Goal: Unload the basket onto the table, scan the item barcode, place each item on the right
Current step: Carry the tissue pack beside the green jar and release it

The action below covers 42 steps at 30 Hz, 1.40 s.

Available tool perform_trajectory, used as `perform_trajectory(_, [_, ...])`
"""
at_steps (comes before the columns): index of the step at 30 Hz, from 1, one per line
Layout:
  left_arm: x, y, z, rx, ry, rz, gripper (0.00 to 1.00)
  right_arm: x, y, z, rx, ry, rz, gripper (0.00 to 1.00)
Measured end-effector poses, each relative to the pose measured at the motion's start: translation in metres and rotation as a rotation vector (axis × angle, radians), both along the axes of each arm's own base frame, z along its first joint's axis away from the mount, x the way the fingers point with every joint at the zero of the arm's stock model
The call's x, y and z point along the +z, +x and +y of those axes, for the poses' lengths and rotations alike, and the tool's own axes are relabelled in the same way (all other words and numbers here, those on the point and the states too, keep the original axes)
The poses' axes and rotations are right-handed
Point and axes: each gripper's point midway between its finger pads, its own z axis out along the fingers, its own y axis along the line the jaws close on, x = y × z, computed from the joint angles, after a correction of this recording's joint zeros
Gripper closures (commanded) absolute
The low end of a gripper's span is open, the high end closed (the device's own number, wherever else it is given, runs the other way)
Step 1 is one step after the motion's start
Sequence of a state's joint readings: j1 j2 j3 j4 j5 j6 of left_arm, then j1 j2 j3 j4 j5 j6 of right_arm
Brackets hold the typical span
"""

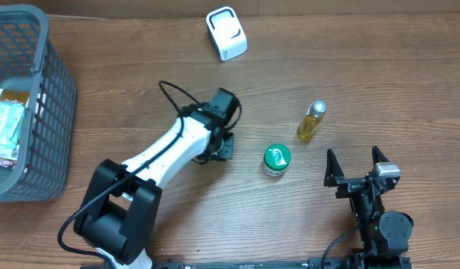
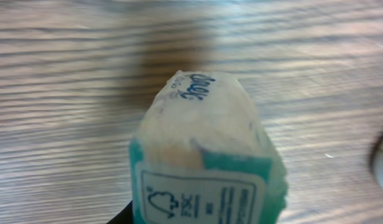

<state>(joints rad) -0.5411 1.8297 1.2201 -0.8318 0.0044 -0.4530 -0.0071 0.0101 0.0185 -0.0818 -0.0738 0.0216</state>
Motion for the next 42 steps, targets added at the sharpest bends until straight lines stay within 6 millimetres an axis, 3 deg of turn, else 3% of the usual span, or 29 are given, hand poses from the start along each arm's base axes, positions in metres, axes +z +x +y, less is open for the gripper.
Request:
perform_trajectory(10, [0.001, -0.022, -0.045, 0.028, -0.041, -0.01, 0.74, 0.0, 0.0, 0.0, 0.0, 0.0, 0.0, 0.0])
perform_trajectory(15, [0.001, -0.027, -0.052, 0.076, -0.05, -0.004, 0.73, 0.0, 0.0, 0.0, 0.001, 0.0, 0.0, 0.0])
perform_trajectory(27, [0.002, -0.019, -0.064, 0.13, -0.094, -0.036, 0.72, 0.0, 0.0, 0.0, 0.0, 0.0, 0.0, 0.0])
perform_trajectory(35, [-0.017, -0.021, -0.077, 0.123, -0.097, -0.021, 0.71, 0.0, 0.0, 0.0, 0.0, 0.0, 0.0, 0.0])
perform_trajectory(42, [-0.019, -0.022, -0.079, 0.122, -0.106, -0.014, 0.71, 0.0, 0.0, 0.0, 0.001, 0.0, 0.0, 0.0])
